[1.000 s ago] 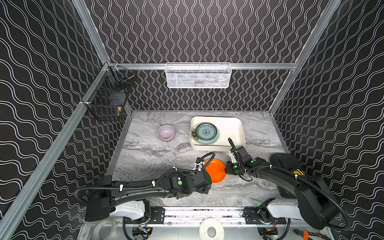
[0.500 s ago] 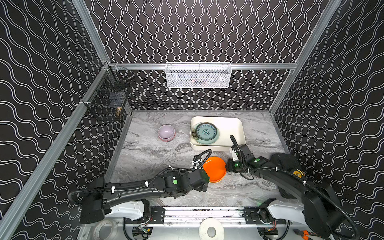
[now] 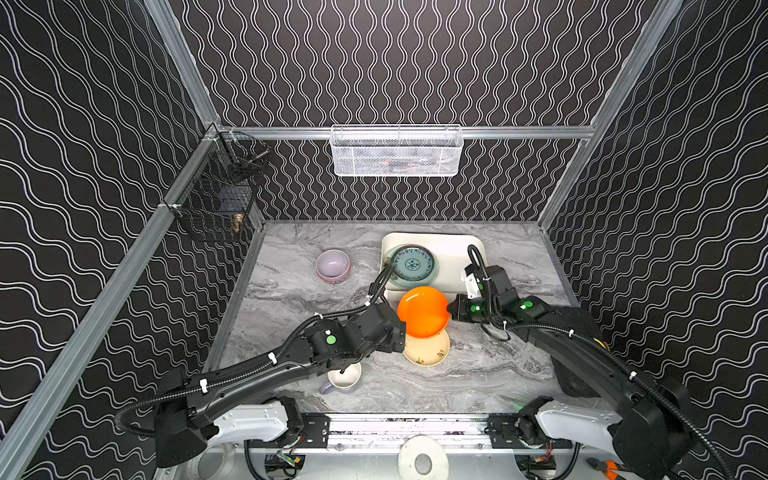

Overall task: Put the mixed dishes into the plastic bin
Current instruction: 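Lift the orange plate with the right gripper and lower it into the bin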

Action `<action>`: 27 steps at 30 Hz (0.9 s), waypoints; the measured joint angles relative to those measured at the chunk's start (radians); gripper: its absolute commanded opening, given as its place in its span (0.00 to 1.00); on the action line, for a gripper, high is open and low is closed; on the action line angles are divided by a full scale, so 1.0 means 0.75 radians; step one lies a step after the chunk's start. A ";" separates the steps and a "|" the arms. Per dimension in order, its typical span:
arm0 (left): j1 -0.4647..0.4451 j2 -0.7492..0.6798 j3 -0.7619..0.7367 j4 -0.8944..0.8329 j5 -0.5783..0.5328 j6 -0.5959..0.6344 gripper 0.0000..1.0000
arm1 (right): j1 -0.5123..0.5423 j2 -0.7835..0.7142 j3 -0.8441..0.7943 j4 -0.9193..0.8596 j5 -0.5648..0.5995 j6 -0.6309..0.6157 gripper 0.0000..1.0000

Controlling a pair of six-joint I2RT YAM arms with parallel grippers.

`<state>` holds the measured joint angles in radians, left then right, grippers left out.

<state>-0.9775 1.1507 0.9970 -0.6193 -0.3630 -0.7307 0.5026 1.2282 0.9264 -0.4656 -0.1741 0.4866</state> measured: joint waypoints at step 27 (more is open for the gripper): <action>0.519 0.201 0.209 -0.002 0.319 0.280 0.99 | -0.294 1.129 0.976 0.121 -0.140 -0.042 0.00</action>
<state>-0.5884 1.3014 1.1538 -0.6209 -0.1234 -0.5209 0.2817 2.0747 1.6581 -0.3752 -0.2794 0.4553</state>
